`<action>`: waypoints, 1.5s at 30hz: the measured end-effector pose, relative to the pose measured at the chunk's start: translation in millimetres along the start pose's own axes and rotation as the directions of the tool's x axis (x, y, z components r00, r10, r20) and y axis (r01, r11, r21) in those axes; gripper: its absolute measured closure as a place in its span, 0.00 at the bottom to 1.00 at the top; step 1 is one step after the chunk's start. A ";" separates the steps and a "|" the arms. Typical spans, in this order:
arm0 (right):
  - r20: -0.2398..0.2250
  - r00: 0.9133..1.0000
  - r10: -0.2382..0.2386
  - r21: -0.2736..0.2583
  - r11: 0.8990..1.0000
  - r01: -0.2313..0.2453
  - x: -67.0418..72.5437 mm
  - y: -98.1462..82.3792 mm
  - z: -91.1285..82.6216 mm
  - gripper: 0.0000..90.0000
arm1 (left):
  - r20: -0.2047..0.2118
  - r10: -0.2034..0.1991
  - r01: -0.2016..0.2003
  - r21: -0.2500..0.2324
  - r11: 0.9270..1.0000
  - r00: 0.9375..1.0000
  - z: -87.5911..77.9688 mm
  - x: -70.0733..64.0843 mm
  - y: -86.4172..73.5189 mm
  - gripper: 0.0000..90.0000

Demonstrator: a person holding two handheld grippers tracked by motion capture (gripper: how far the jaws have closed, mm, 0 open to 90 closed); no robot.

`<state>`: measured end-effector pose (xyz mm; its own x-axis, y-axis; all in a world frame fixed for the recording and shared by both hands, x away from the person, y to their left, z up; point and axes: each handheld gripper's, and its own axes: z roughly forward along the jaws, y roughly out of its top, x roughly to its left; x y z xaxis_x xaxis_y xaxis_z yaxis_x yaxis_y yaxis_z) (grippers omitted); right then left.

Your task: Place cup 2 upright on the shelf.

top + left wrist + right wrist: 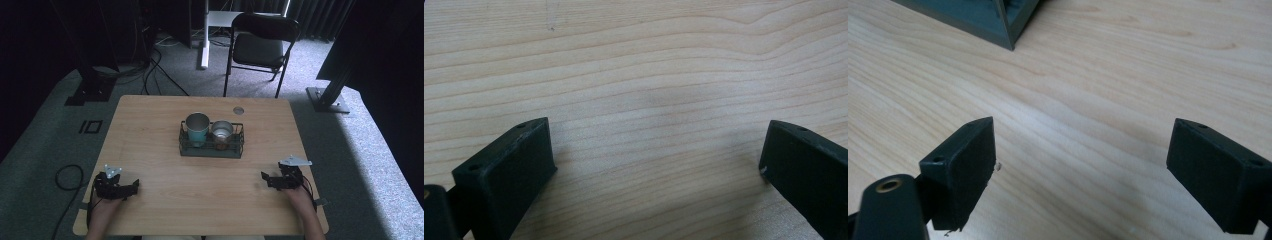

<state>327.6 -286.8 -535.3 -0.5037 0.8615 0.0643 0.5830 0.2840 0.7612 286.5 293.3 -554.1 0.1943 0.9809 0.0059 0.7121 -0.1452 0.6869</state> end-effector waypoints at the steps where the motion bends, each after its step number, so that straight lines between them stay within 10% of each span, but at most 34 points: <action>1: 0.004 1.000 -0.006 0.004 1.000 0.005 0.1 -1.5 -0.6 0.14 | 0.000 0.000 0.000 0.000 1.000 1.000 0.0 0.0 0.0 0.02; 45: 0.147 0.988 0.047 0.047 0.997 -0.054 9.6 -42.3 -16.1 0.14 | 0.000 0.000 0.000 0.000 1.000 1.000 0.0 0.0 0.0 0.02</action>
<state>287.8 -297.4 -556.5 -0.3766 0.9264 0.0043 0.6391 0.2564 0.7252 286.4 293.3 -554.1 0.1942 0.9809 0.0056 0.7123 -0.1450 0.6868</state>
